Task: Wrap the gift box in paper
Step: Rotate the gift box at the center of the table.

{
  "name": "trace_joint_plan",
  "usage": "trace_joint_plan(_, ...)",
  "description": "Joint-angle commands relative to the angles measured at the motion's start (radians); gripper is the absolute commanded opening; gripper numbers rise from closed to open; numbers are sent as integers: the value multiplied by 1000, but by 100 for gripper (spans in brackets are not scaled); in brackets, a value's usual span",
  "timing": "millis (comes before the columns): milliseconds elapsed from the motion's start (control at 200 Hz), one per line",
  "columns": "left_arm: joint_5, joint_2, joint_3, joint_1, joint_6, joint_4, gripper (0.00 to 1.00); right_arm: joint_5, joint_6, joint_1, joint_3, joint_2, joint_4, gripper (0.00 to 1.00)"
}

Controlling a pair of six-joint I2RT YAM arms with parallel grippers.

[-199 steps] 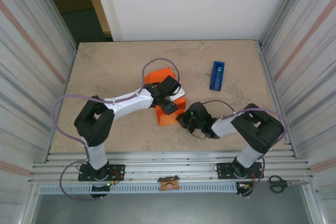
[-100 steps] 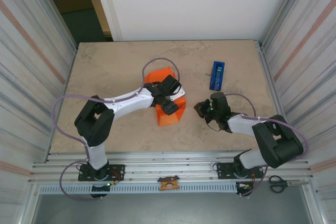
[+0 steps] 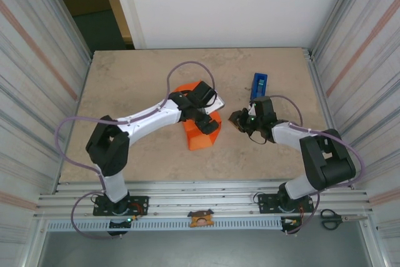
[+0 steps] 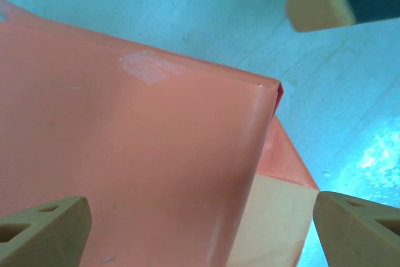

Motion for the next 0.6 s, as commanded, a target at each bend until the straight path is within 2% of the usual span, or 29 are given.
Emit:
trace_joint_plan(0, 73, -145, -69, 77, -159, 43, 94, -105, -113, -11, 96, 56, -53, 40)
trace_joint_plan(75, 176, -226, -177, 181, -309, 123, 96, -138, -152, -13, 162, 102, -83, 52)
trace_joint_plan(150, 311, -282, -287, 304, -468, 212, 97, -179, -178, -11, 225, 157, -97, 59)
trace_joint_plan(225, 440, -293, -366, 407, -594, 295, 97, -240, -198, -11, 292, 228, -109, 62)
trace_joint_plan(286, 538, -272, -395, 470, -660, 341, 97, -293, -202, -8, 337, 281, -107, 70)
trace_joint_plan(376, 606, -216, -398, 505, -698, 369, 97, -315, -201, -2, 378, 330, -102, 74)
trace_joint_plan(596, 691, -62, -324, 507, -707, 391, 97, -370, -186, 12, 398, 373, -89, 74)
